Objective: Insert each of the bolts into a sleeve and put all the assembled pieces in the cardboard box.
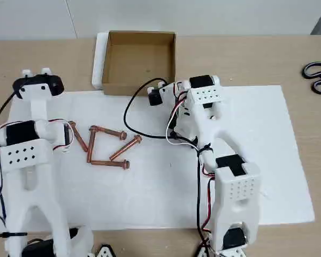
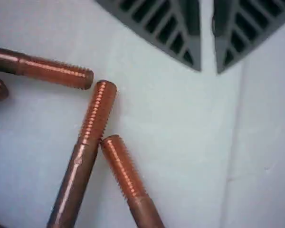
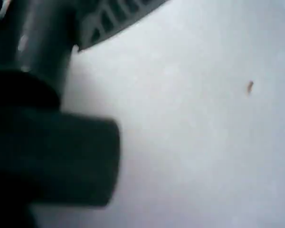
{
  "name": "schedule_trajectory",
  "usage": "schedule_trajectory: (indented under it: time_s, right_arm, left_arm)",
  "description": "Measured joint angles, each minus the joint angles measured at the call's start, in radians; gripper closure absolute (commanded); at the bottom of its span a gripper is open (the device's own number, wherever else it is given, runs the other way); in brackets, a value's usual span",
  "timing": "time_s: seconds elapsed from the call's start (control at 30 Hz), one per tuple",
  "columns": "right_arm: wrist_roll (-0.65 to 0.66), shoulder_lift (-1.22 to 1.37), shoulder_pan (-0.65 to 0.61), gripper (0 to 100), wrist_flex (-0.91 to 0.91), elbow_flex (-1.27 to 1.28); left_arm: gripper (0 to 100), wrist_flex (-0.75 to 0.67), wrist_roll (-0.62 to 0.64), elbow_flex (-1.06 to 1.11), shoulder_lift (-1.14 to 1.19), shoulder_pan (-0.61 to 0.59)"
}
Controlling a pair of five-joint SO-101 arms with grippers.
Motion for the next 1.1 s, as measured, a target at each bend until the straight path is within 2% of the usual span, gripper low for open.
schedule_trajectory:
  time_s: [0.27,0.6,0.9,1.1]
  right_arm:
    - [0.020,0.015,-0.006,84.1,0.000,-0.002]
    - [0.051,0.034,-0.009,84.3,-0.003,-0.002]
    - [0.051,0.066,0.000,99.4,-0.017,-0.015]
    - [0.054,0.066,0.006,99.4,-0.020,-0.017]
  left_arm:
    - [99,0.000,0.000,0.000,0.000,0.000]
    - [99,0.000,0.000,0.000,0.000,0.000]
    - [99,0.000,0.000,0.014,0.000,0.000]
    - [99,0.000,0.000,0.028,0.000,0.000]
